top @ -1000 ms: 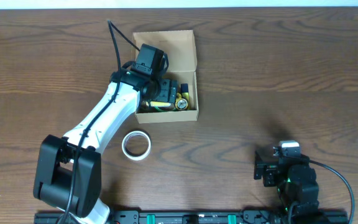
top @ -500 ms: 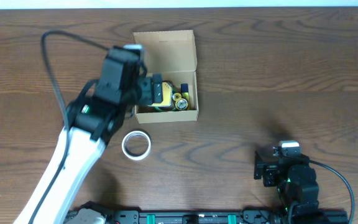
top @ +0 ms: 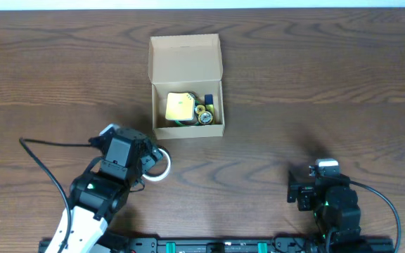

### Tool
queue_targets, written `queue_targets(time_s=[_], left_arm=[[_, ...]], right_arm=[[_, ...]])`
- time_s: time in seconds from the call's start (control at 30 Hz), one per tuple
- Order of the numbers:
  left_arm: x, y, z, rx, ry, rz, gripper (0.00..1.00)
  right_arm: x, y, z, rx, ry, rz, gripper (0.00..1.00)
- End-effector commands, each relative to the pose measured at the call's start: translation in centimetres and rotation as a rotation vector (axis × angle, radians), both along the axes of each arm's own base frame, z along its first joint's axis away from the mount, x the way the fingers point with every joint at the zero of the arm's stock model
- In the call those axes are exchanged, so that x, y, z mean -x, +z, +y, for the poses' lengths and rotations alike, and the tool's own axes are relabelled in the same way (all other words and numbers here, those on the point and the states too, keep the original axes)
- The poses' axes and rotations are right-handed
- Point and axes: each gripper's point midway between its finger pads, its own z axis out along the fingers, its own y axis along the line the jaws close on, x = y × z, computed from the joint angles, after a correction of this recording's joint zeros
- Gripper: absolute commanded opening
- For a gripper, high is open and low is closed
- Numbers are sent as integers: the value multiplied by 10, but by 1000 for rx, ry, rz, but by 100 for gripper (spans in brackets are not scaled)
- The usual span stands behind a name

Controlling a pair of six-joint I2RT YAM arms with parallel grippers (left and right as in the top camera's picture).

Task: Pack container
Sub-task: 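Move the left gripper to the white tape roll and grasp it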

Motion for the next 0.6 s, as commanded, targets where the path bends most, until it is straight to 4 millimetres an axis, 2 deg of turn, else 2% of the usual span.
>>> queue_targets(time_s=[0.0,0.2,0.4,0.47,0.57], left_arm=[[10,-14,16,27,223,55,88],[23,-43,17,52,346,169,88],[34,-72,5,60,351,335,88],[39,-79,0,76,350,384,83],[44,-86,-6,94,356,441,82]], right_arm=[[0,-3,-1,8,3,3,99],[0,-3,-1,7,3,3,99],[0,-3,-1,7,2,3,99],[0,-3,-1,7,2,3,99],[0,-3,-1,7,3,3,99]])
